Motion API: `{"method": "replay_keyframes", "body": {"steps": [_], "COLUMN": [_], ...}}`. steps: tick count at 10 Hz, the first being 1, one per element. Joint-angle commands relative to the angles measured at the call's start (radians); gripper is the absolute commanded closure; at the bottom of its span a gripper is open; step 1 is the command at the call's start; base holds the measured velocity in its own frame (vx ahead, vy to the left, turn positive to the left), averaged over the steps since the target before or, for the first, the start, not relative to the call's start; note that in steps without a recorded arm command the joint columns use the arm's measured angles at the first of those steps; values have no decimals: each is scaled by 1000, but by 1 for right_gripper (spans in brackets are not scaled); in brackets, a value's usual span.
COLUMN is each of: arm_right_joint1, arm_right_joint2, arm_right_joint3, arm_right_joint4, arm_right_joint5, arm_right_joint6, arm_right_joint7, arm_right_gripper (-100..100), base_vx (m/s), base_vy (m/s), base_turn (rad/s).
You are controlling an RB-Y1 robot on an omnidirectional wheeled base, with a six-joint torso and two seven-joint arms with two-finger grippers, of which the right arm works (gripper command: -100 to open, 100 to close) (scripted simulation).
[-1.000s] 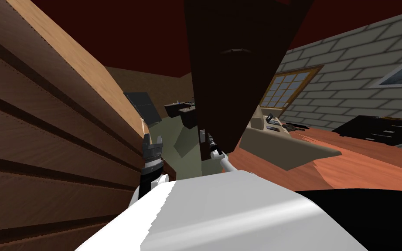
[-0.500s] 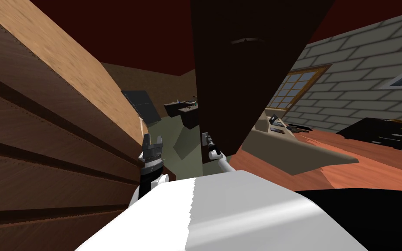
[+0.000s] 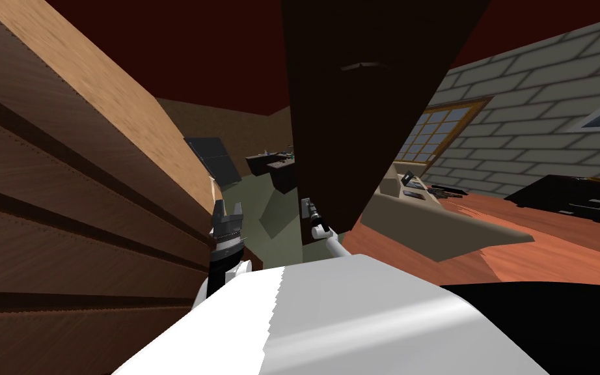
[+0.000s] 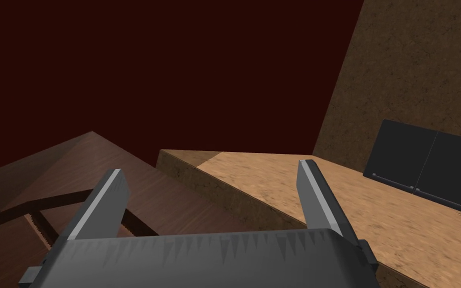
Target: Push the door open
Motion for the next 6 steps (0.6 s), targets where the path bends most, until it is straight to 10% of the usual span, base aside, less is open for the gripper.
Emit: {"method": "replay_keyframes", "body": {"steps": [1, 6], "arm_right_joint1": [-4, -15], "arm_right_joint2": [-14, -39], "arm_right_joint3": [12, 44], "arm_right_joint4": [4, 15], "arm_right_joint5": [-34, -127], "arm_right_joint6": [-10, -38], "arm_right_joint7": [25, 93], "arm_right_gripper": [100, 100], "base_vx": [45, 77], "base_vy": [0, -4], "base_turn": [-26, -45]}}
